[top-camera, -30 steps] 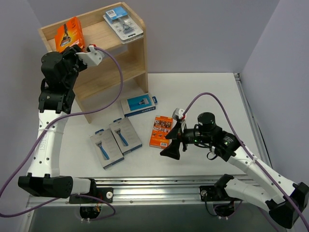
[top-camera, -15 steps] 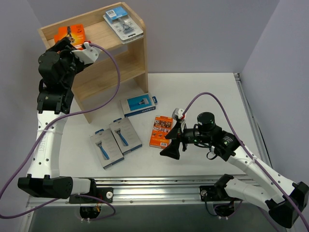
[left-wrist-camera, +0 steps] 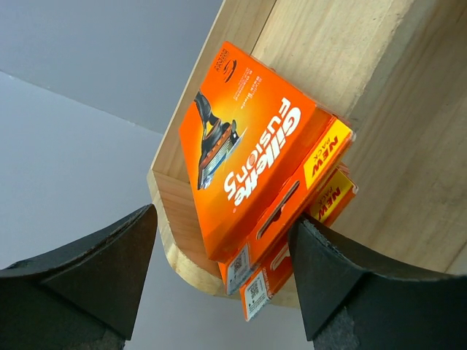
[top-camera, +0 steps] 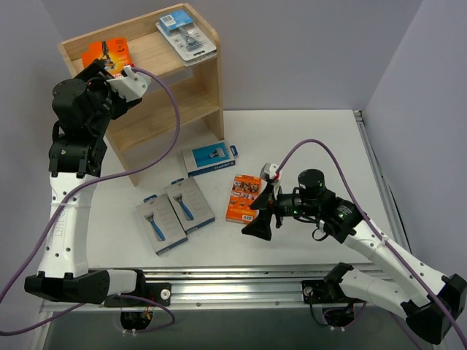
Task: Place and organize the shaving razors onto the shelf
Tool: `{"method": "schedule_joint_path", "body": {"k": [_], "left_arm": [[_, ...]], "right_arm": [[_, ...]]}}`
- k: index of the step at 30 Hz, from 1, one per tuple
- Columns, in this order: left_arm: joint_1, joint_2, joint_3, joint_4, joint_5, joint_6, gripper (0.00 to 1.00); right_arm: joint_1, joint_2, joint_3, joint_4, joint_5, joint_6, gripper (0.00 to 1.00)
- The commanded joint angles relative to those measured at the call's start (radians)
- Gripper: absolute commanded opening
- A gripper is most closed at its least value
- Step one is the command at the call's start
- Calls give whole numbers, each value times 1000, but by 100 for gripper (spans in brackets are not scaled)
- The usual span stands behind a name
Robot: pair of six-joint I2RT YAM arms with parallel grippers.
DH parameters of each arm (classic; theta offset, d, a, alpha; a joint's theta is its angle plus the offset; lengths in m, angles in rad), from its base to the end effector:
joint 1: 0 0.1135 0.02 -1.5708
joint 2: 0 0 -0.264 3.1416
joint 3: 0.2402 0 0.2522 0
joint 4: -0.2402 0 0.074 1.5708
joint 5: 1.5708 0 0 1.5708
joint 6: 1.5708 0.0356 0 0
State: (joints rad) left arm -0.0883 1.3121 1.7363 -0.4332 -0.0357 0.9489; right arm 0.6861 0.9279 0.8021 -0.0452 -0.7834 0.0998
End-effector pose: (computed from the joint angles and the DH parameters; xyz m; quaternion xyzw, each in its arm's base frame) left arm 0.2597 -0.0217 0.5232 0.3411 0.6230 0.3051 0.6344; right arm 0.1466 0.1525 0.3367 -0.4397 0.6058 0.4977 0.4382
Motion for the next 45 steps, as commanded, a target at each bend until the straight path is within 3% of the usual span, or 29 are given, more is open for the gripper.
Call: {"method": "schedule_joint_path", "body": {"k": [1, 12, 17, 24, 28, 29, 31, 32, 33, 36, 45], "left_arm": [[2, -37, 39, -32, 34, -29, 80], [2, -63, 34, -84, 86, -81, 81], [4, -111, 95, -165, 220, -169, 82], [2, -103, 183, -219, 217, -190, 88], [2, -62, 285, -233, 266, -317, 88], [2, -51, 330, -202, 293, -411, 88], [1, -21, 362, -158, 336, -514, 82], [1, -10, 374, -83, 376, -635, 76], [-1, 1, 381, -50, 394, -685, 65], [-24, 62, 420, 63, 361, -832, 47], [-122, 403, 807, -67, 67, -822, 50]], "right_arm": [[-5, 8, 37, 16, 3, -5, 100], [-8, 14, 37, 19, -4, 0, 100], [-11, 14, 39, 22, -7, 3, 100], [-13, 5, 34, 28, -16, 12, 100], [-14, 3, 34, 28, -14, 12, 100], [-14, 5, 34, 28, -13, 12, 100], [-14, 3, 34, 28, -11, 12, 100], [-14, 3, 34, 28, -7, 12, 100], [-14, 6, 34, 25, -4, 12, 100], [-14, 5, 36, 21, 3, 11, 100], [-13, -8, 31, 10, 27, 8, 100]]}}
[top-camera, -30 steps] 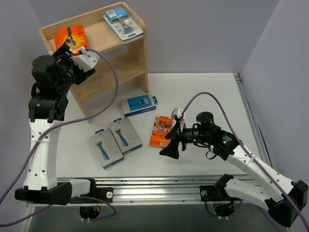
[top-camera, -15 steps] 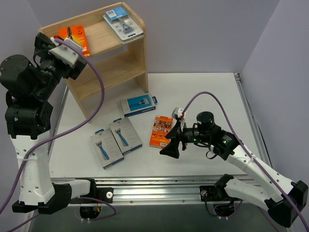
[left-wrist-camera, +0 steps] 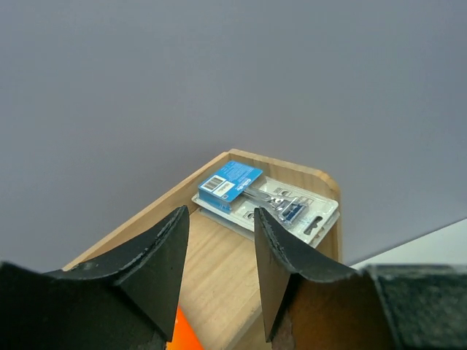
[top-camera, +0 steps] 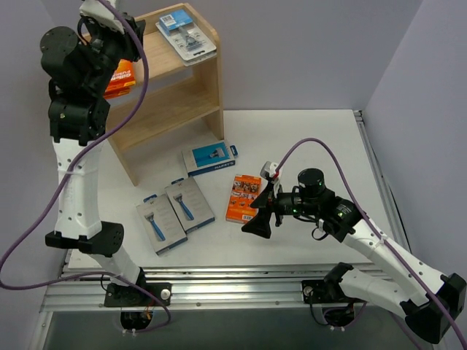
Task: Place and organize the shaving razors onto the shelf
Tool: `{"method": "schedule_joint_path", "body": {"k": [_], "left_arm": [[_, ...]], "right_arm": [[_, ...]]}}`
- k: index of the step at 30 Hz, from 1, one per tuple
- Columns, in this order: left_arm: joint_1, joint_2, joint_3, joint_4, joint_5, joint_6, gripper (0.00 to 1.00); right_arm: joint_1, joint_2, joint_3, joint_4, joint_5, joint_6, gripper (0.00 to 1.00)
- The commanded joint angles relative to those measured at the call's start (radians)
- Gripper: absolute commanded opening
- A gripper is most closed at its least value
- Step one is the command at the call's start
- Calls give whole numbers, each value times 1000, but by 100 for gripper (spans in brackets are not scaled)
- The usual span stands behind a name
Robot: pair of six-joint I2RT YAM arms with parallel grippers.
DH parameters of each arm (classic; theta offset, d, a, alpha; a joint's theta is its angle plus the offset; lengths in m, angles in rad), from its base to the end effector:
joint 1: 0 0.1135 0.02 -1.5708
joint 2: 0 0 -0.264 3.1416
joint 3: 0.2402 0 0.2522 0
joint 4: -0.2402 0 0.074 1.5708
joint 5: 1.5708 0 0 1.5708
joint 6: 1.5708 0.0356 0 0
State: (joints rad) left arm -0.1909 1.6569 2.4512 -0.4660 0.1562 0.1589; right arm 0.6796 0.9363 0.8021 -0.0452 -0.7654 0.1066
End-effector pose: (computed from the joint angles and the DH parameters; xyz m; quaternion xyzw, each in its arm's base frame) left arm 0.2689 -0.0576 0.6285 0.1635 0.5604 -0.0584 0.8098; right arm 0.1497 0.1527 0.3350 -0.4308 0.6154 0.4925 0.4394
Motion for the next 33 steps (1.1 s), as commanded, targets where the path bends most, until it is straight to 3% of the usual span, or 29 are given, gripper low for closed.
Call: {"method": "schedule_joint_path", "body": {"k": [1, 2, 12, 24, 33], "left_arm": [[-25, 72, 89, -23, -145, -25, 51], [-31, 78, 88, -19, -188, -15, 58], [-79, 147, 72, -42, -466, 99, 66], [-78, 176, 9, -71, -592, 165, 68], [-35, 168, -50, -91, -570, 120, 69]], "right_arm": [[-6, -13, 31, 7, 11, -2, 100], [-6, -10, 32, 7, 12, -4, 100], [-6, 4, 32, -1, 25, -10, 100], [-6, 24, 32, -2, 28, -10, 100], [-8, 30, 32, -4, 31, -10, 100]]}}
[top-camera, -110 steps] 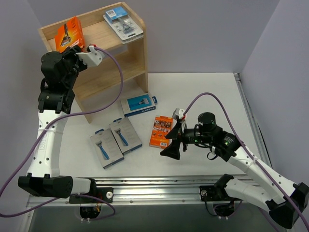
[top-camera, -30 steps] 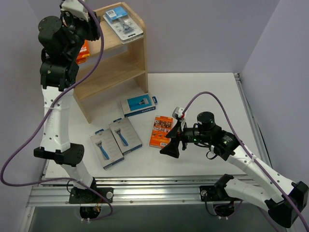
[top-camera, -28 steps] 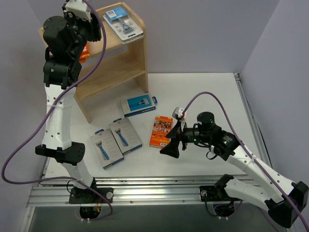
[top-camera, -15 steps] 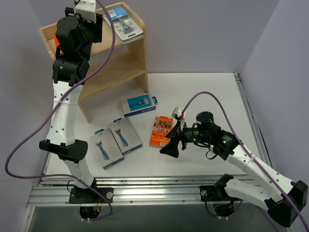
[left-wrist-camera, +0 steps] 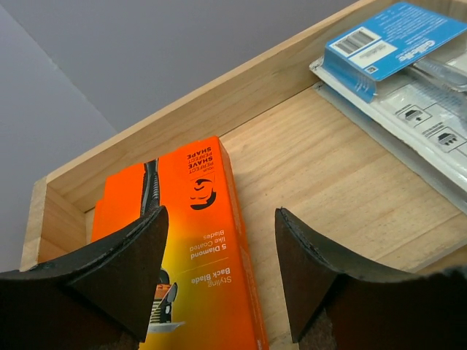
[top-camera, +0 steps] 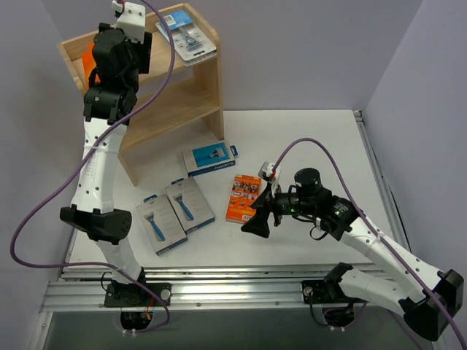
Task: Place and organize the shaving razors onto the shelf
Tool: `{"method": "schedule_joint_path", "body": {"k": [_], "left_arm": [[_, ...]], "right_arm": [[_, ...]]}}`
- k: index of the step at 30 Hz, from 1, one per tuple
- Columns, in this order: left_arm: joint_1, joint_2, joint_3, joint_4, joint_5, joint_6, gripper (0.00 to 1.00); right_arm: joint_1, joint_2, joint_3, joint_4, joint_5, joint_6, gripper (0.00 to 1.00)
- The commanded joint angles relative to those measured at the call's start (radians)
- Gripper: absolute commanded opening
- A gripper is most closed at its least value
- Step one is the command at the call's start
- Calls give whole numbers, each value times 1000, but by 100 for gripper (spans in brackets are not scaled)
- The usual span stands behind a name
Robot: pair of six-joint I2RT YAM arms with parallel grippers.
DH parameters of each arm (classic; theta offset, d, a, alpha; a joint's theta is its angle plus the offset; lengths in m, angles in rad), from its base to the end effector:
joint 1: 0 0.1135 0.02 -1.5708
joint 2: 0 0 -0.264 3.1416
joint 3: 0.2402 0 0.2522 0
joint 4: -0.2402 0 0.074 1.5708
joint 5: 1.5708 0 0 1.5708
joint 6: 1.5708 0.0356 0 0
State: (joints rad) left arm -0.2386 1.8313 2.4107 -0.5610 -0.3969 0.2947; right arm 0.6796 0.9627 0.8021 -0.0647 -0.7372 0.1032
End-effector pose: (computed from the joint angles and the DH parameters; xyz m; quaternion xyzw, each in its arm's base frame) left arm 0.3598 -0.0734 0.5549 0.0453 0.6996 0.1577 0.6954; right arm 0.1548 0.1559 0.3278 -0.4226 0.6357 0.4822 0.4298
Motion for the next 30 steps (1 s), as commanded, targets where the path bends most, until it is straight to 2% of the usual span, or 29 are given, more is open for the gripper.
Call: {"method": "schedule_joint_path", "body": {"k": [1, 9, 18, 30], "left_arm": [[16, -9, -15, 4, -19, -16, 69], [50, -24, -68, 21, -19, -17, 70], [65, -14, -79, 67, -97, -14, 64], [74, -23, -108, 147, -152, -19, 64]], "right_arm": [[-6, 5, 32, 16, 2, -5, 100], [-8, 10, 34, 14, 4, -7, 100], [-11, 15, 34, 13, 7, -8, 100], [-15, 18, 36, 13, 10, -10, 100]]}}
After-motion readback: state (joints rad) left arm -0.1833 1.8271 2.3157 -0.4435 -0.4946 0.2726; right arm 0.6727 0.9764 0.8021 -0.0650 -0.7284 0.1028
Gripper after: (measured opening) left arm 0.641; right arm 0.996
